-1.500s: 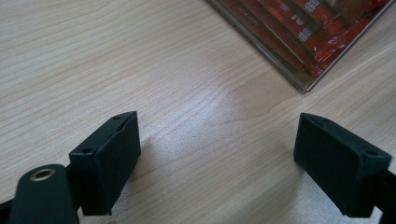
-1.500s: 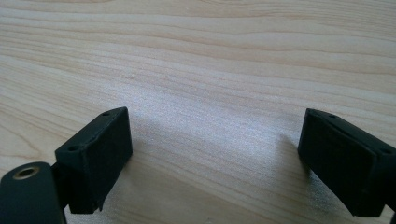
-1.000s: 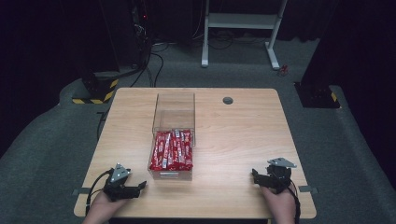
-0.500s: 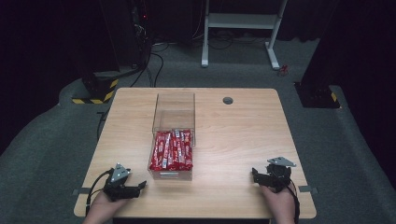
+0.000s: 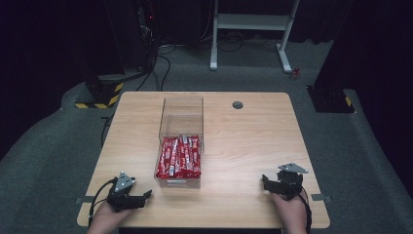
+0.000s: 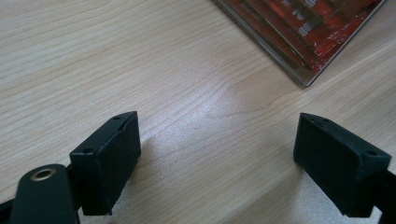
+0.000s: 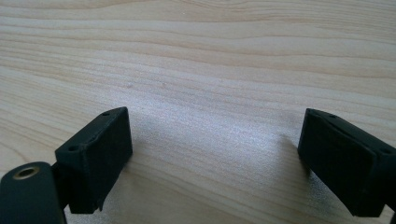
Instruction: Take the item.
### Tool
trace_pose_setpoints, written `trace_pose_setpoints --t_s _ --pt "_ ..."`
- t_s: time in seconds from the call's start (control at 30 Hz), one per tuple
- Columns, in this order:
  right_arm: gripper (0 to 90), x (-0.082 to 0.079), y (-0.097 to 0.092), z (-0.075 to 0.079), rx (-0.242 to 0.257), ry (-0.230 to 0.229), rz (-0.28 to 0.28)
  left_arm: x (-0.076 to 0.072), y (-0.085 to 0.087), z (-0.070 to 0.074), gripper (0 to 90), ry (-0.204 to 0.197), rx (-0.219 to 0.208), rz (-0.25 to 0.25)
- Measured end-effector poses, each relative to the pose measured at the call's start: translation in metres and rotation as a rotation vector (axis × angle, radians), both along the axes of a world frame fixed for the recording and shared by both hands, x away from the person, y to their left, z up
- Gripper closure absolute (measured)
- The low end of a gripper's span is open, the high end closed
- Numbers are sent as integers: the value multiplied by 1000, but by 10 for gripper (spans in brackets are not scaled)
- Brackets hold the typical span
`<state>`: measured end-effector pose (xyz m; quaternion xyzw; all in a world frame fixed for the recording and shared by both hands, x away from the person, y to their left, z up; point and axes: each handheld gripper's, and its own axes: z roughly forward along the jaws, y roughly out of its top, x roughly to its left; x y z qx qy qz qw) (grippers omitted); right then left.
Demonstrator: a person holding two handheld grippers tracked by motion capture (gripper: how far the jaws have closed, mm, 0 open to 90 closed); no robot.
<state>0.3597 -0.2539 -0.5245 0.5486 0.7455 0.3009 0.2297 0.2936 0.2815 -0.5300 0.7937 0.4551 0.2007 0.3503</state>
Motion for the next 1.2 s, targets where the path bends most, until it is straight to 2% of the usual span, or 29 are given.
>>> trace_pose_setpoints --t_s 0.2,0.27,0.3,0.43,0.63,0.73,0.8,0.83,0.97,1.2 --pt "130 -1 2 1 -4 -10 6 -1 0 0 154 0 2 2" --pt "130 -2 4 4 -2 -27 9 -1 0 0 155 0 2 2" --pt "132 -3 6 7 -7 -50 15 -1 0 0 154 0 1 1" --pt "138 -3 9 10 9 -63 14 -1 0 0 154 1 -2 2" --pt "140 -3 13 12 36 -63 25 -2 0 0 154 1 1 0" --pt "140 -4 14 13 76 -55 35 -2 0 0 154 2 -2 2" --pt "140 -4 14 14 86 -53 34 -2 0 0 154 2 -4 2" --pt "140 -4 14 14 115 -47 31 -2 1 0 155 -1 1 0" --pt "141 -4 15 15 133 -40 32 -2 0 0 154 1 -2 -1" --pt "143 -8 16 18 135 -48 44 -1 0 0 153 1 0 -6"
